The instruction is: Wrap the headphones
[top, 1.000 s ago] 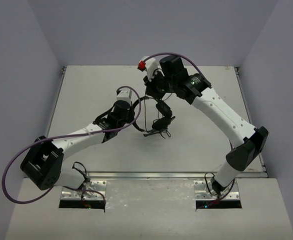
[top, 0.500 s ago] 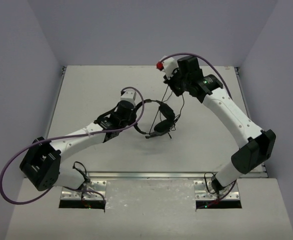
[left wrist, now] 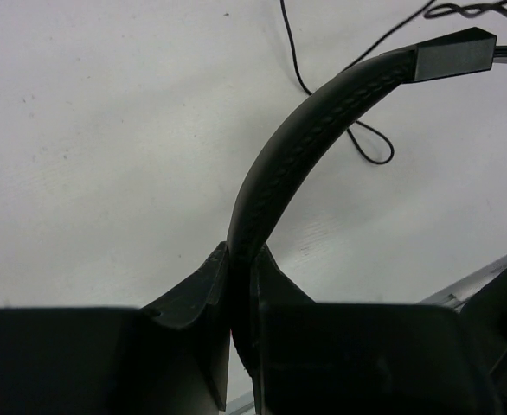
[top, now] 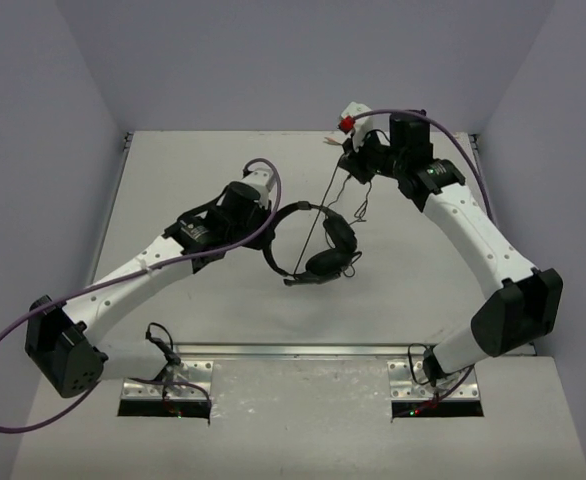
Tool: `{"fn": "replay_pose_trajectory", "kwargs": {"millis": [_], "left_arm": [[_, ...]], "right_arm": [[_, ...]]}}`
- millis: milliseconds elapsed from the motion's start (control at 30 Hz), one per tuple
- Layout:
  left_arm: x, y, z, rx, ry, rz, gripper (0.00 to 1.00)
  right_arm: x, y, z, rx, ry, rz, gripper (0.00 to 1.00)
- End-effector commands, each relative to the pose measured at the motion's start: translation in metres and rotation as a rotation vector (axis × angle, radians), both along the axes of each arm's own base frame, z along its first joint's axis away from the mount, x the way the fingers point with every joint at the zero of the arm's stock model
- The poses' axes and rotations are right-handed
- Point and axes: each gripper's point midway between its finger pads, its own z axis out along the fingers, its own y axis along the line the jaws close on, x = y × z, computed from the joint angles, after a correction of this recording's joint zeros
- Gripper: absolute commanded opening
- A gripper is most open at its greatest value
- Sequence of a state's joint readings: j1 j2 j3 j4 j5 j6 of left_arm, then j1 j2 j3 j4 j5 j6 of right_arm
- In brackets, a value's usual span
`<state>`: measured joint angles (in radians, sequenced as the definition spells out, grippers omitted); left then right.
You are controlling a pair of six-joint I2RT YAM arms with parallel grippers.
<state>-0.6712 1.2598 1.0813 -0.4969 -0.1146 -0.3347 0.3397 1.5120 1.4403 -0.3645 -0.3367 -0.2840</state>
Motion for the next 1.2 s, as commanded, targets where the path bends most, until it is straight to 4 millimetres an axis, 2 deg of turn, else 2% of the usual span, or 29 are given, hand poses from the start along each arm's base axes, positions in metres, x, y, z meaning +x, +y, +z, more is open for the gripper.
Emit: {"fn": "replay_pose_trajectory", "kwargs": {"millis": [0, 100, 133, 167, 233, 300, 333, 367, 433, 467, 500, 533, 567, 633, 667, 700, 733, 767, 800, 833, 867, 933, 967, 1100, 1133, 1167], "left_arm": [[-0.029, 0.000, 0.024, 0.011, 0.017, -0.140, 0.00], [-0.030, 0.006, 0.043, 0.008, -0.022, -0.126, 0.00], [-0.027, 0.006, 0.057, -0.006, -0.051, -0.119, 0.00], [-0.028, 0.007, 0.064, -0.011, -0.063, -0.117, 0.00], [-0.031, 0.003, 0.090, -0.056, -0.106, -0.149, 0.00], [-0.034, 0.003, 0.108, -0.079, -0.137, -0.159, 0.00], [-0.033, 0.004, 0.116, -0.084, -0.152, -0.154, 0.00], [-0.033, 0.008, 0.132, -0.098, -0.183, -0.138, 0.00], [-0.031, 0.015, 0.151, -0.103, -0.230, -0.106, 0.00], [-0.032, 0.018, 0.172, -0.127, -0.274, -0.096, 0.00], [-0.031, 0.022, 0.185, -0.138, -0.306, -0.077, 0.00], [-0.032, 0.025, 0.197, -0.153, -0.330, -0.068, 0.00], [-0.035, 0.029, 0.223, -0.185, -0.380, -0.056, 0.00], [-0.033, 0.036, 0.237, -0.175, -0.389, -0.019, 0.00], [-0.036, 0.042, 0.265, -0.211, -0.436, 0.004, 0.00], [-0.033, 0.050, 0.272, -0.205, -0.443, 0.052, 0.00], [-0.030, 0.051, 0.279, -0.217, -0.446, 0.079, 0.00], [-0.029, 0.055, 0.288, -0.231, -0.457, 0.110, 0.00], [-0.031, 0.067, 0.310, -0.264, -0.499, 0.168, 0.00], [-0.030, 0.070, 0.317, -0.291, -0.498, 0.203, 0.00], [-0.031, 0.083, 0.332, -0.319, -0.531, 0.267, 0.00], [-0.032, 0.091, 0.345, -0.378, -0.547, 0.329, 0.00], [-0.032, 0.094, 0.351, -0.398, -0.558, 0.350, 0.00], [-0.029, 0.101, 0.366, -0.453, -0.577, 0.418, 0.00], [-0.027, 0.109, 0.366, -0.447, -0.582, 0.465, 0.00], [-0.024, 0.111, 0.366, -0.440, -0.580, 0.485, 0.01]], "right_arm": [[0.002, 0.027, 0.053, 0.181, -0.162, 0.121, 0.01], [0.001, 0.034, 0.035, 0.227, -0.107, 0.128, 0.01], [0.001, 0.038, 0.035, 0.248, -0.109, 0.140, 0.01], [-0.004, 0.040, 0.018, 0.257, -0.065, 0.149, 0.02], [-0.010, 0.049, 0.011, 0.318, -0.037, 0.188, 0.07], [-0.016, 0.057, 0.009, 0.377, 0.018, 0.216, 0.11], [-0.018, 0.063, 0.012, 0.409, 0.017, 0.254, 0.18], [-0.022, 0.067, 0.011, 0.431, 0.031, 0.275, 0.20], [-0.029, 0.078, 0.016, 0.490, 0.050, 0.334, 0.23], [-0.033, 0.085, 0.017, 0.512, 0.069, 0.347, 0.25], [-0.033, 0.089, 0.022, 0.524, 0.053, 0.364, 0.25], [-0.031, 0.096, 0.019, 0.530, 0.067, 0.377, 0.25], [-0.033, 0.107, 0.018, 0.542, 0.083, 0.393, 0.26], [-0.029, 0.125, 0.010, 0.553, 0.107, 0.420, 0.33], [-0.033, 0.138, 0.006, 0.564, 0.135, 0.442, 0.35], [-0.033, 0.147, 0.008, 0.575, 0.125, 0.465, 0.36], [-0.032, 0.155, 0.002, 0.581, 0.136, 0.472, 0.37], [-0.033, 0.169, -0.019, 0.590, 0.200, 0.475, 0.38], [-0.031, 0.177, -0.020, 0.611, 0.187, 0.490, 0.38], [-0.031, 0.190, -0.040, 0.626, 0.249, 0.481, 0.38], [-0.030, 0.196, -0.043, 0.644, 0.239, 0.486, 0.37], [-0.031, 0.208, -0.056, 0.672, 0.267, 0.466, 0.37], [-0.030, 0.214, -0.063, 0.688, 0.266, 0.473, 0.30], [-0.032, 0.229, -0.080, 0.734, 0.315, 0.462, 0.17], [-0.033, 0.228, -0.085, 0.738, 0.316, 0.450, 0.12], [-0.036, 0.228, -0.088, 0.741, 0.317, 0.449, 0.02]]}}
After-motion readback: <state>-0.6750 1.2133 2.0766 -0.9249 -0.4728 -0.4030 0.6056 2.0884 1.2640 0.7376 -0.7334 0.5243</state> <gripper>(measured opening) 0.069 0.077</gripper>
